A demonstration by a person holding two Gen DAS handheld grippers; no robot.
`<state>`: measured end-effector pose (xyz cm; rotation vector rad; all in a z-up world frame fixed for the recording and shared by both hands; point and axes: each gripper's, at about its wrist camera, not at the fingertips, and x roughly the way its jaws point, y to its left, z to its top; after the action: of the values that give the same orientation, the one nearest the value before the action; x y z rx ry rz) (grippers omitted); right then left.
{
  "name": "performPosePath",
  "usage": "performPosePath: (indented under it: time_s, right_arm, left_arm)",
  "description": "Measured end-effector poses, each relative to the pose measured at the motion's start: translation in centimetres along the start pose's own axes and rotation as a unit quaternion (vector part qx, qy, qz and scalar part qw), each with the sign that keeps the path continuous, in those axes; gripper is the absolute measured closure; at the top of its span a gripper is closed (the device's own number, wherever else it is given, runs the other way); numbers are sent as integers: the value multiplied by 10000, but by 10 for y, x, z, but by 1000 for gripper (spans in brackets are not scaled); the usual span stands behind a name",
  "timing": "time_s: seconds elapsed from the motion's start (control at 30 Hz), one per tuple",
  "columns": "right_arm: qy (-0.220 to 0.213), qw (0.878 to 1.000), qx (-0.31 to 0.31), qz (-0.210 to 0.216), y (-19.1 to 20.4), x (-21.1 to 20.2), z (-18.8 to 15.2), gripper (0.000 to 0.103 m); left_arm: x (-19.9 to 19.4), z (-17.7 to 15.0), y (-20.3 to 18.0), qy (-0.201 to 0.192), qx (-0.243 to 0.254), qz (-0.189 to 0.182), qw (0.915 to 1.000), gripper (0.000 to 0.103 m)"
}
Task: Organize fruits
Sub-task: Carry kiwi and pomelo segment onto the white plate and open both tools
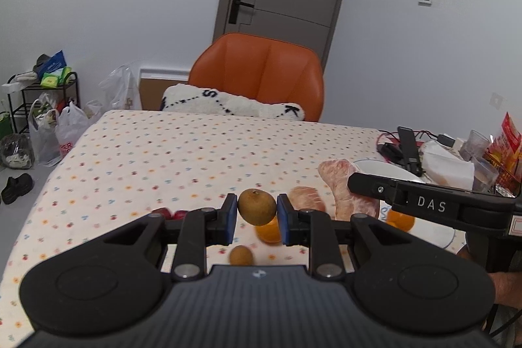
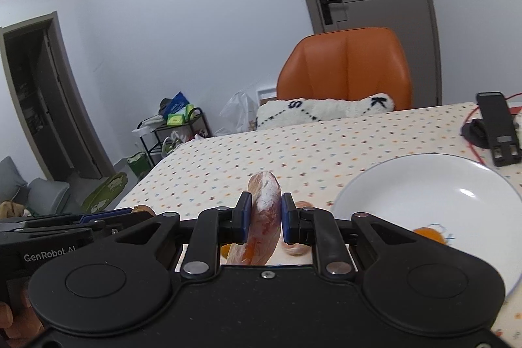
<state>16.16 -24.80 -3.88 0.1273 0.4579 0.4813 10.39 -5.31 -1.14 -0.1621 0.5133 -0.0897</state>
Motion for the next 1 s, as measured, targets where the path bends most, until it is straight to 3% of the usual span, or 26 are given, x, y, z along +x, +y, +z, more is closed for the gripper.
performPosePath:
  time_s: [0.47, 1.0]
  right_arm:
    - [-167, 9989, 361, -233, -53, -18, -5, 86]
    - [-297, 9936, 748, -789, -110, -34, -6, 86]
  left_arm:
    - [24, 4, -46, 82, 257, -199, 9994, 79]
    - [63, 4, -85, 314, 441, -538, 9971, 79]
